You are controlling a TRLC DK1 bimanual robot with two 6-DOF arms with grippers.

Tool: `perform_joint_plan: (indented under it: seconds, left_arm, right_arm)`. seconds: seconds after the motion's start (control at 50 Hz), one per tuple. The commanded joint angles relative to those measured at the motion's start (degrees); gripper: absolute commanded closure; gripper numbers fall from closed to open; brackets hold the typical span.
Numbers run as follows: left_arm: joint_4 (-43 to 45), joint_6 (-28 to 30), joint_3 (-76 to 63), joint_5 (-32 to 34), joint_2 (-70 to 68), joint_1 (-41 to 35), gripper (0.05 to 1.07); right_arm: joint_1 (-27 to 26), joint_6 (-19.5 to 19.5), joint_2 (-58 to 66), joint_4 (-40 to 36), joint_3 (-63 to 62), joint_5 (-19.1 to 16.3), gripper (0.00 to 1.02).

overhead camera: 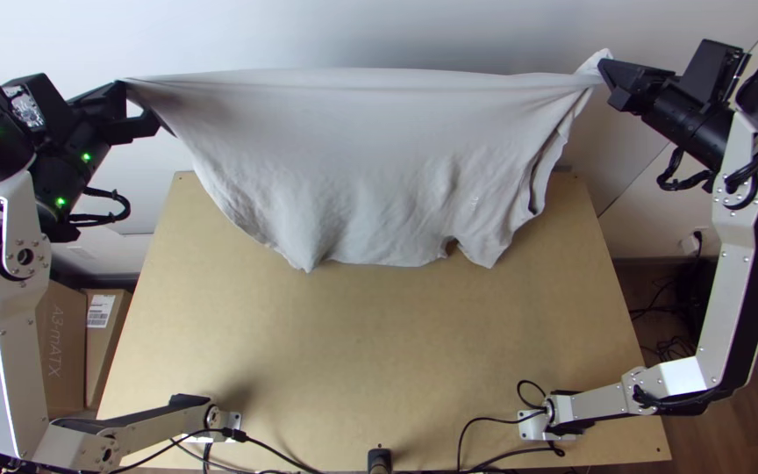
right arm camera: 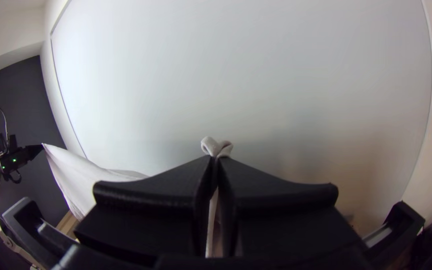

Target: Fold the t-shirt

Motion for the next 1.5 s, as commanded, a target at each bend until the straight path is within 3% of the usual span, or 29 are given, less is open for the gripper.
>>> perform_joint_plan:
  seconds: [0.0, 0.14, 0.36, 0.64, 0.92, 1.02, 1.12, 1.34, 1.42, 1.48]
  left_arm:
    - [0.0, 0.5, 4.8, -2.7, -1.6, 1.0, 1.05]
    - [0.1, 0.5, 5.0, -4.8, -6.4, 1.1, 1.05]
    - [0.6, 0.5, 4.8, -6.5, -17.7, 1.7, 1.05]
    - [-0.4, 0.4, 4.6, -5.8, -31.0, 6.6, 1.05]
    - [-6.4, -2.6, -3.3, -4.2, -34.7, 6.1, 1.05]
    - [-7.9, -6.4, -13.6, 0.7, -36.7, 5.4, 1.05]
    - [-6.5, -6.5, -31.1, 5.9, -40.5, 4.9, 1.05]
    - [8.3, -5.8, -68.0, 11.5, -43.6, 2.9, 1.05]
    - [16.2, -5.8, -76.8, 13.3, -40.0, 2.9, 1.05]
    - [21.9, -5.8, -80.6, 15.2, -35.2, 3.9, 1.05]
  right_arm:
    - [-1.7, 1.3, -4.3, 3.5, 1.1, 0.1, 1.0]
    - [-2.8, 2.3, -11.1, 8.6, -1.2, 0.0, 1.0]
    - [-2.8, 2.7, -23.8, 9.7, -3.7, -0.4, 1.0]
    - [2.1, 5.7, -38.8, 9.7, -8.8, -0.4, 1.0]
    - [2.8, 8.1, -40.0, 8.5, -15.0, -0.2, 1.0]
    - [2.5, 9.9, -40.5, 9.0, -24.4, 0.0, 1.0]
    - [2.5, 11.4, -42.8, 12.7, -40.1, 0.1, 1.0]
    - [3.3, 12.9, -45.6, 27.5, -76.5, 0.4, 1.0]
    - [4.6, 12.6, -43.1, 34.3, -84.2, 2.4, 1.0]
    - [6.7, 12.3, -39.3, 38.8, -87.5, 6.1, 1.0]
